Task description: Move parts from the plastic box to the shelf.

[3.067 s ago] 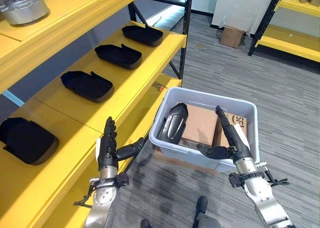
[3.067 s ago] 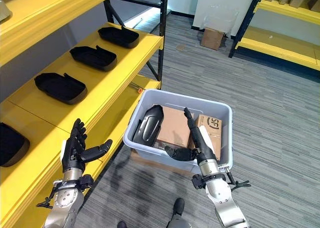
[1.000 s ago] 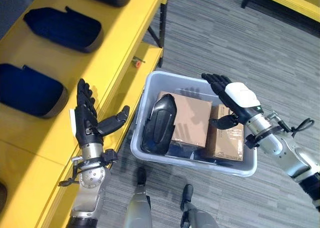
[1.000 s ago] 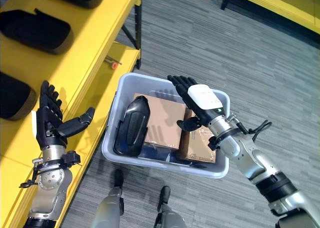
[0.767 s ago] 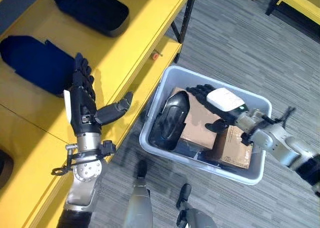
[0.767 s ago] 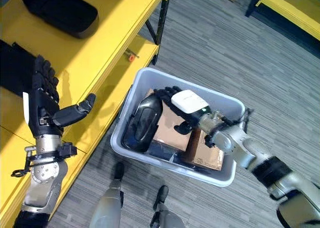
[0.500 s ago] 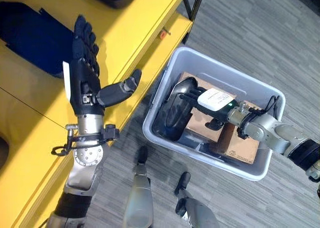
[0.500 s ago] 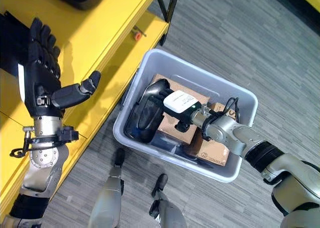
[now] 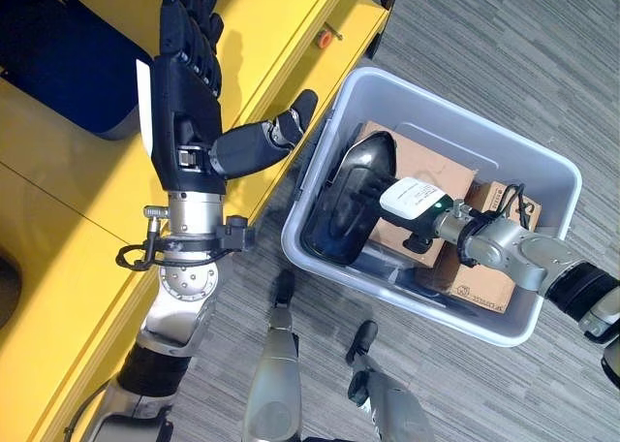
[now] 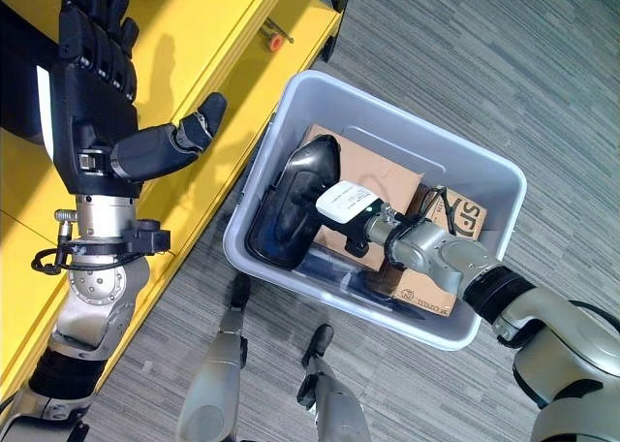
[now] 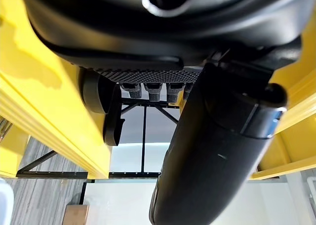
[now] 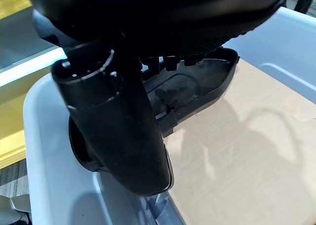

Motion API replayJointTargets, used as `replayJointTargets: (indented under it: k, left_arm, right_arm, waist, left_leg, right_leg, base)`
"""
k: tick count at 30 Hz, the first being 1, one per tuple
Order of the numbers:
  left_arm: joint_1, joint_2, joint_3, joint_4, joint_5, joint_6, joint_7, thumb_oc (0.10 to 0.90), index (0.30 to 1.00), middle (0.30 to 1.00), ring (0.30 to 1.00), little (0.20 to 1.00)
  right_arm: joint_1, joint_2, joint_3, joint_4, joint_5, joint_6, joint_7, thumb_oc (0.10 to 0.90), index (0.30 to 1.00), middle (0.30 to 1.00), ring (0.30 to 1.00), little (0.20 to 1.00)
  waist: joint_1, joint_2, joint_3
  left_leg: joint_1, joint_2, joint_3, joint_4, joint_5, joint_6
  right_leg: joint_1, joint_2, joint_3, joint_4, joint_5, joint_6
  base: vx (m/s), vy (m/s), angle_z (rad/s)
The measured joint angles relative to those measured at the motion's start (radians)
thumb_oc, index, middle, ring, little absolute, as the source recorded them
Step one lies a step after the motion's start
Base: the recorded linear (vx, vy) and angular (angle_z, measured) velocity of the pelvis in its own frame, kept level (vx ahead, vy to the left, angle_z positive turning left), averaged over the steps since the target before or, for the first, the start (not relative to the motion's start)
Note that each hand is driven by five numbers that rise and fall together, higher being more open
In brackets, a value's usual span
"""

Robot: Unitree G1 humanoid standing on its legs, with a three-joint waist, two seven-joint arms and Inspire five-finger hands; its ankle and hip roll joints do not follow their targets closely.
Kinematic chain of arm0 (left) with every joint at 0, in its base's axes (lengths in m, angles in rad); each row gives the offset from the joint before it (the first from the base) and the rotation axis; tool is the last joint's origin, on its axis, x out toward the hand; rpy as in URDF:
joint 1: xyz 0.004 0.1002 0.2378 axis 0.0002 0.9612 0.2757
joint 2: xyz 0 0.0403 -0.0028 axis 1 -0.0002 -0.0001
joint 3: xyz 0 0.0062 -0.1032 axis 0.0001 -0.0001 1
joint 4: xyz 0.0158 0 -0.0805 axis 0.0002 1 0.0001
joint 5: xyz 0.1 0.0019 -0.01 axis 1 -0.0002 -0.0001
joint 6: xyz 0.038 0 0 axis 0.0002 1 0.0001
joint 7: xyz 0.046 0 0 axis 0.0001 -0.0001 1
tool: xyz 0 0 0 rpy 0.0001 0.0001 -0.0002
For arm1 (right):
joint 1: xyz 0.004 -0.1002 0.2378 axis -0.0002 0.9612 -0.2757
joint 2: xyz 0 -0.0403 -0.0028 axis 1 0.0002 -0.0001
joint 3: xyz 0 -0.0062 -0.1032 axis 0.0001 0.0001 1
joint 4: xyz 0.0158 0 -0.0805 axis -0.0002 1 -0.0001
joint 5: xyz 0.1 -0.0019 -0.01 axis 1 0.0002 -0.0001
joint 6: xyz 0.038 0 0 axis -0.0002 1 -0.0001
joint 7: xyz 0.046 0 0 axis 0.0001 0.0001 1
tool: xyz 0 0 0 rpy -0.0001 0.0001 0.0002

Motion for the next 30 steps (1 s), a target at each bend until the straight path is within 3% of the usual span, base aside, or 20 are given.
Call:
replayJointTargets:
  k: [8, 20, 26, 30]
  left_arm:
    - [-0.026, -0.014, -0.034, 0.0, -0.001, -0.002, 0.003, 0.9, 1.0, 1.0, 1.0, 1.0]
    - [-0.054, -0.045, -0.04, 0.001, -0.001, -0.003, 0.006, 0.9, 1.0, 1.0, 1.0, 1.0]
    - [-0.055, -0.084, -0.049, 0.001, -0.002, -0.006, 0.019, 0.9, 1.0, 1.0, 1.0, 1.0]
    - [-0.055, -0.084, -0.052, 0.002, -0.018, -0.006, 0.022, 0.9, 1.0, 1.0, 1.0, 1.0]
  right_arm:
    - [-0.096, 0.05, 0.055, 0.106, -0.061, 0.015, -0.002, 0.9, 1.0, 1.0, 1.0, 1.0]
    - [-0.132, 0.088, 0.075, 0.175, -0.071, 0.029, -0.005, 0.9, 1.0, 1.0, 1.0, 1.0]
    - [-0.138, 0.095, 0.076, 0.217, -0.071, 0.031, -0.02, 0.9, 1.0, 1.0, 1.0, 1.0]
    - [-0.137, 0.096, 0.082, 0.227, -0.071, 0.043, -0.023, 0.9, 1.0, 1.0, 1.0, 1.0]
  waist:
    - [0.003, 0.025, 0.008]
    - [0.005, 0.03, 0.008]
    - [0.006, 0.056, 0.009]
    - [0.012, 0.059, 0.008]
  left_leg:
    - [-0.028, -0.004, -0.01, 0.0, 0.005, -0.001]
    - [-0.037, -0.007, -0.016, 0.0, 0.005, -0.001]
    - [-0.054, -0.011, -0.036, 0.0, 0.007, -0.003]
    - [-0.078, -0.014, -0.037, 0.0, 0.008, -0.002]
  right_leg:
    - [-0.036, -0.006, -0.007, 0.031, -0.014, -0.001]
    - [-0.037, -0.006, -0.023, 0.031, -0.023, 0.001]
    - [-0.044, -0.006, -0.039, 0.031, -0.028, 0.002]
    - [-0.07, -0.008, -0.04, 0.039, -0.033, 0.002]
  base:
    - [0.0, -0.004, 0.01]
    - [0.0, -0.001, 0.03]
    - [0.01, -0.01, 0.07]
    - [0.0, -0.001, 0.02]
